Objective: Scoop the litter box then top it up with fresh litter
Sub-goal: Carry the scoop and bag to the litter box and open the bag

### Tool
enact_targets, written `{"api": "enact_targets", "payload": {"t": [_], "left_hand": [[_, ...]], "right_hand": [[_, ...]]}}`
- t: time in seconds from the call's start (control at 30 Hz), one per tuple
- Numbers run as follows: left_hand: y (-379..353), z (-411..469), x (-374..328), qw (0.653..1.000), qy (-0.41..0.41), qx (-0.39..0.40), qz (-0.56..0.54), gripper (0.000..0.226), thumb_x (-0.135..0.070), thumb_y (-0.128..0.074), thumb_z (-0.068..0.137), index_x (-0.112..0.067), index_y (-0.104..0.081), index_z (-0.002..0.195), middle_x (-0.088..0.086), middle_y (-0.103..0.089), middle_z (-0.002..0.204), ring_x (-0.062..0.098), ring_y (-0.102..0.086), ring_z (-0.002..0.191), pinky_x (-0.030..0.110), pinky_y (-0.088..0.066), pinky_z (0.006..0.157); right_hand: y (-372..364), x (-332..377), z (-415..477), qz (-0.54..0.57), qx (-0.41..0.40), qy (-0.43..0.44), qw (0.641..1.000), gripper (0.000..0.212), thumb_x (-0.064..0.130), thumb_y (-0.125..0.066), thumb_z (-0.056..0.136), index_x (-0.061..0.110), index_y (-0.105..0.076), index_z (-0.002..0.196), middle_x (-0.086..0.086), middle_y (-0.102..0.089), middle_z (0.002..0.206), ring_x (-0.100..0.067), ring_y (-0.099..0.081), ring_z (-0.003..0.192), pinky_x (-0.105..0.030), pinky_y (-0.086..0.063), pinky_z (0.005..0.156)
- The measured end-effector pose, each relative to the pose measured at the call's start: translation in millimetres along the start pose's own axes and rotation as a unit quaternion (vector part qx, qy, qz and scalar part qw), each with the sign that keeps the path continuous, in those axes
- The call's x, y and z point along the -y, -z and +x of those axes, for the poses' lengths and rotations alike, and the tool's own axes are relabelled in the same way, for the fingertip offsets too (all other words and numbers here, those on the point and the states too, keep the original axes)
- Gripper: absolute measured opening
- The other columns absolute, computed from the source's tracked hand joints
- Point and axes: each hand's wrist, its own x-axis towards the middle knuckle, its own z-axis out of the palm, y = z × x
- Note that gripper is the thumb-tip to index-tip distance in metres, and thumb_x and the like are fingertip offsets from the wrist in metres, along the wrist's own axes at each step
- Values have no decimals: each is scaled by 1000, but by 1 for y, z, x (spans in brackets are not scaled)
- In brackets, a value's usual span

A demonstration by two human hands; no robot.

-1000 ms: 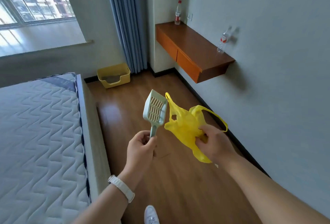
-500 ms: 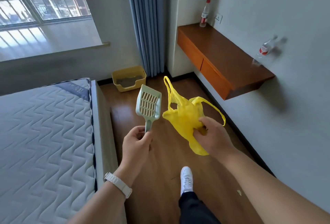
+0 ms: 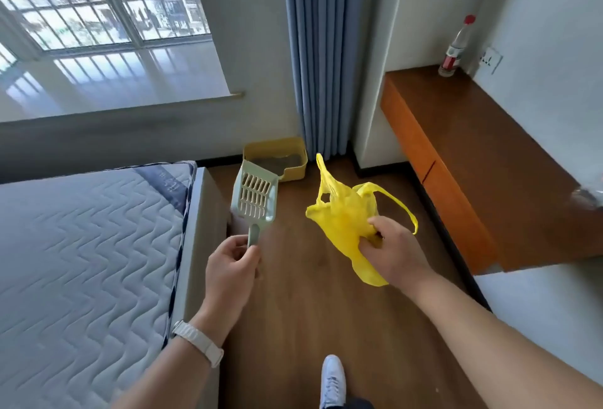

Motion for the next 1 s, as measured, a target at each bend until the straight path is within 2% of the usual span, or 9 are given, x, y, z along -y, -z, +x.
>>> {"api": "enact_targets", "payload": {"t": [0.1,0.23,0.33,0.43,0.57,0.63,0.8,0.9,1.0], "left_hand": [[-13,26,-13,1000,-9,-22,6,12,-7,-62,89,-16,-70,84,7,-65,65,19,-56,51,34,-48,54],[-20,63,-22,999,6,-34,7,9,-9,-65,88,-15,-71,85,7,-65,64,17,-56,51,36,-50,55],[-25,98,-22,999,14,-46,19,9,-5,-63,87,-10,-70,87,6,-64,64,15,-54,50,30,-48,50],[-31,131,-23,999,6,-46,12,10,-7,-64,88,-14,-71,86,5,-64,64,15,-55,49,30,-49,50],[-39,182,-25,1000,8,-27,7,8,-8,-63,89,-12,-70,88,7,-64,66,17,-55,50,24,-45,45],[-41,215,-28,1000,11,-11,4,8,-9,-63,89,-13,-71,88,7,-63,65,17,-55,52,27,-46,48],[-35,308,-47,1000,15,7,-14,6,-12,-66,88,-15,-71,90,7,-66,67,17,-56,53,31,-46,51],[-27,359,-63,1000,5,19,-25,3,-15,-68,89,-14,-70,89,9,-66,69,13,-55,53,29,-48,51],[-21,401,-75,1000,1,21,-19,3,-17,-68,89,-14,-70,87,5,-66,66,12,-56,54,31,-48,53]], "right_hand": [[7,-8,49,4,7,14,1000,6,21,-64,86,18,-62,91,5,-59,83,-14,-56,75,-27,-46,60],[8,-19,100,17,-2,5,1000,7,23,-64,87,19,-60,92,7,-57,82,-12,-55,75,-21,-39,60],[4,-26,130,20,-5,-1,1000,7,23,-65,87,21,-58,89,10,-54,78,-9,-52,70,-18,-37,57],[-11,-25,155,26,22,-1,999,12,23,-65,87,27,-55,84,13,-52,77,-6,-52,70,-16,-34,56],[-39,-12,195,19,47,1,999,20,21,-66,84,33,-51,80,15,-50,74,-4,-51,69,-14,-31,55],[-50,-3,222,16,46,1,999,20,21,-66,83,33,-50,80,15,-50,73,-3,-50,69,-13,-31,55],[-64,20,298,-8,38,-16,999,11,23,-66,84,29,-56,87,14,-53,79,-6,-52,72,-15,-35,57],[-72,38,343,-18,28,-13,999,7,26,-65,85,27,-60,89,11,-57,83,-11,-56,75,-24,-44,60],[-80,52,378,-22,17,-7,1000,7,25,-65,84,26,-60,89,10,-57,82,-13,-56,75,-25,-44,61]]}}
